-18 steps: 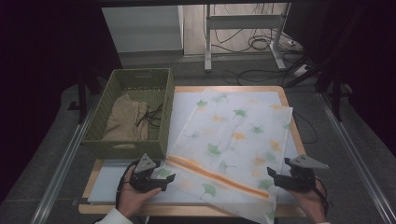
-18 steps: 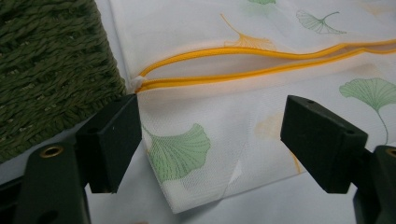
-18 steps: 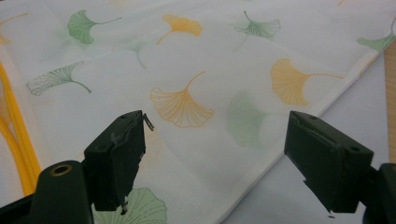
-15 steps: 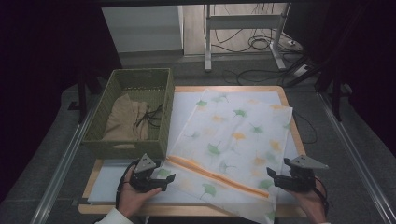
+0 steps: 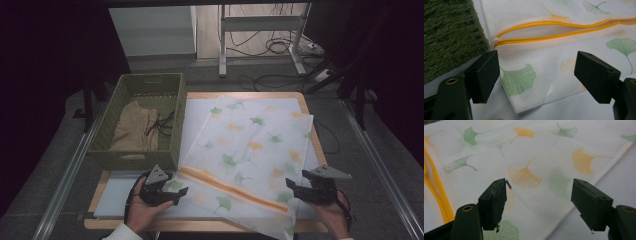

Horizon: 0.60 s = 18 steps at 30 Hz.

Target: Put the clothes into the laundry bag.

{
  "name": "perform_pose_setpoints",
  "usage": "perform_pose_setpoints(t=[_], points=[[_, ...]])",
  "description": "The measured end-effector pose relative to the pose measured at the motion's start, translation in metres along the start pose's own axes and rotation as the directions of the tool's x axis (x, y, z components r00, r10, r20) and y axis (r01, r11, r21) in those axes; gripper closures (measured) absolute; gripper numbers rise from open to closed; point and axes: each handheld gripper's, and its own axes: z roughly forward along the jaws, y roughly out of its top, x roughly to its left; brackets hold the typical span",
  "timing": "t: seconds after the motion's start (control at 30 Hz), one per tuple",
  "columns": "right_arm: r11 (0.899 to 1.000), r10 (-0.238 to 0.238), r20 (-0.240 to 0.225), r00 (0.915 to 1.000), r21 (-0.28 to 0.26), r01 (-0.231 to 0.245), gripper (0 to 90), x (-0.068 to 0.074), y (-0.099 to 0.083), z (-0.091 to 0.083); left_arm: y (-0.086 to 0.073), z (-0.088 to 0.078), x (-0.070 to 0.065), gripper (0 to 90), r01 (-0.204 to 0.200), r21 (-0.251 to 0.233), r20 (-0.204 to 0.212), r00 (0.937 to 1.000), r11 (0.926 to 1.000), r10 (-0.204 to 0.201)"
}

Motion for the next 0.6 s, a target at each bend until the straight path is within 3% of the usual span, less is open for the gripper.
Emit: perform_pose_setpoints(t=[0.3,0.6], points=[[0.998,-0.013,-0.026,0.9996,0.057,0.015,29.5,0.008,0.008,0.002,0.0,0.002,0.0,20.1,0.011,0.008,-0.003,0.9999,0.9999,-0.011],[0.991,-0.071,-0.064,0.9954,0.105,0.078,31.8,0.022,0.019,0.009,0.0,0.001,-0.001,20.1,0.006,0.005,0.014,0.9999,1.0,-0.006]])
